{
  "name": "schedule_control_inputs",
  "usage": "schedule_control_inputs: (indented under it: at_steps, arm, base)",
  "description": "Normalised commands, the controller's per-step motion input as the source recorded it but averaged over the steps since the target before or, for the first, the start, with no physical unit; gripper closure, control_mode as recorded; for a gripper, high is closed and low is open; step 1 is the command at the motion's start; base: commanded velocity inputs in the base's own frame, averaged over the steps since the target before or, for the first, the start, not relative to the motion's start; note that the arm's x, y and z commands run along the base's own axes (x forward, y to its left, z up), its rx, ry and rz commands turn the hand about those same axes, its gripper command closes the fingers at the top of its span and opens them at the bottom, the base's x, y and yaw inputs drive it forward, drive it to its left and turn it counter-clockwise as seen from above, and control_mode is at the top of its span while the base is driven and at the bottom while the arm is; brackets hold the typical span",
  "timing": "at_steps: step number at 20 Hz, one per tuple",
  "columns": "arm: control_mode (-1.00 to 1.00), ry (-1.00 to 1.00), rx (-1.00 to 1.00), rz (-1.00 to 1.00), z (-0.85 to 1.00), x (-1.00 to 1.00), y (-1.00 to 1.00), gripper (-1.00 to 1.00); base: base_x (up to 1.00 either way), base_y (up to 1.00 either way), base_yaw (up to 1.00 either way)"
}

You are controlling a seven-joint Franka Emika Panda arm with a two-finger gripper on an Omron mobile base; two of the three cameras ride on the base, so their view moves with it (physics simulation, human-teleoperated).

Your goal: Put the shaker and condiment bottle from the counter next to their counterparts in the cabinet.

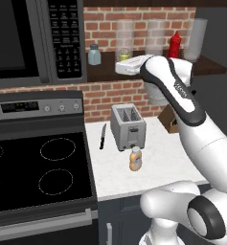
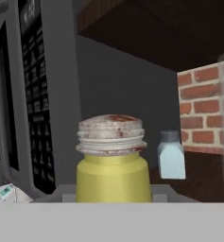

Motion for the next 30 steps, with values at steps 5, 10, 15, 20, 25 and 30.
schedule_control_inputs:
  at_steps: [5,10,15,20,25,30]
  arm:
    - [-1.00,0.01,0.00,-0.02,0.00,0.05,0.14,1.00]
    - [-1.00,0.01,0.00,-0.03,0.00,0.12,0.02,1.00]
    - [-1.00,0.00,0.00,-0.02,-0.03,0.10,0.00,1.00]
    - [-1.00,0.00,-0.05,-0.01,-0.26,0.14,0.01,1.00]
    - [-1.00,-0.01,-0.05,0.00,-0.21,0.24,0.02,1.00]
    - [-1.00,-0.04,-0.04,0.00,-0.03,0.25,0.11,1.00]
  base:
    - [0.00,0.00,0.00]
    - [0.00,0.00,0.00]
    - [0.00,0.00,0.00]
    - [0.00,0.00,0.00]
    - [0.00,0.00,0.00]
    - [0.00,0.00,0.00]
